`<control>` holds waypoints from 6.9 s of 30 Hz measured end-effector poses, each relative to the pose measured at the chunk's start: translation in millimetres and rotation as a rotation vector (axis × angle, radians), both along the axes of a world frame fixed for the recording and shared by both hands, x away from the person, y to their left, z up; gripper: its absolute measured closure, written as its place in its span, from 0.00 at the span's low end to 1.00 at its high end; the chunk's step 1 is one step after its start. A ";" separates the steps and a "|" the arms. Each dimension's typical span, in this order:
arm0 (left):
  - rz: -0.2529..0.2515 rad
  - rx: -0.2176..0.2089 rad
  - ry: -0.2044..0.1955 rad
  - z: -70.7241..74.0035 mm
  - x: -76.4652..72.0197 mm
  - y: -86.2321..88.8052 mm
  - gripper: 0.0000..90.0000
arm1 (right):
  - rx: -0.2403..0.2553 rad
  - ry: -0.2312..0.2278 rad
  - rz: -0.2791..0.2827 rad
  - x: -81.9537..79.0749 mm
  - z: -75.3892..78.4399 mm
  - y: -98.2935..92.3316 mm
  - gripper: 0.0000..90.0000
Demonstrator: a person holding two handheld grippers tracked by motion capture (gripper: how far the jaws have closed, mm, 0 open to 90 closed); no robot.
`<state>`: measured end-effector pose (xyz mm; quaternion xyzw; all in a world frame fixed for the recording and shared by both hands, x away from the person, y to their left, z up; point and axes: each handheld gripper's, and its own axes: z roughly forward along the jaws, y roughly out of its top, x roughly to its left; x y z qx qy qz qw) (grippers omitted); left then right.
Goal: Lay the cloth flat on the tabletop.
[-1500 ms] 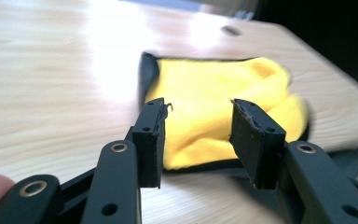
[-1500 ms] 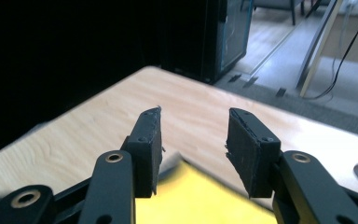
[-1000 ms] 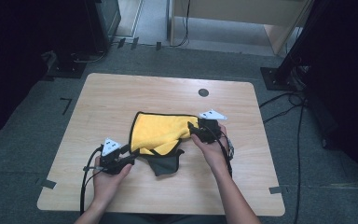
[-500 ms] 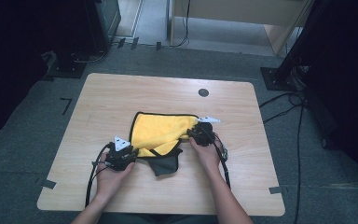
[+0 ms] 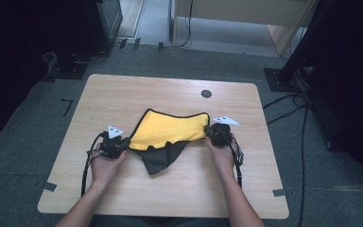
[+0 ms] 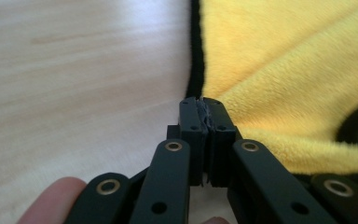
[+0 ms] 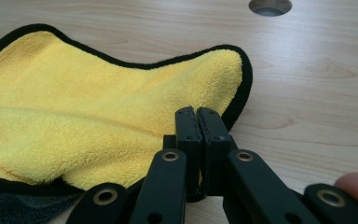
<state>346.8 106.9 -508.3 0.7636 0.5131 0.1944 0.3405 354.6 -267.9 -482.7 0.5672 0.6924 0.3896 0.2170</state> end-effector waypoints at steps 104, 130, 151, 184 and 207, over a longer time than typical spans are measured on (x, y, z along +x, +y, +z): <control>0.122 -0.114 -0.007 5.7 -37.7 62.2 0.94 | -0.133 0.036 0.018 -11.5 -34.6 18.5 0.85; 0.152 -0.226 -0.065 18.6 -34.0 42.7 0.62 | -0.065 -0.026 0.203 -31.0 13.9 22.3 0.65; 0.063 -0.246 -0.099 25.5 -47.7 24.7 0.56 | -0.185 0.005 0.076 48.0 -34.8 62.9 0.95; 0.223 -0.005 -0.010 5.9 39.2 -8.5 0.71 | -0.150 0.032 -0.154 25.7 -35.0 -56.9 0.95; 0.125 0.021 -0.016 -5.6 51.5 -14.1 0.51 | -0.138 0.018 -0.117 51.7 -37.7 -47.9 0.75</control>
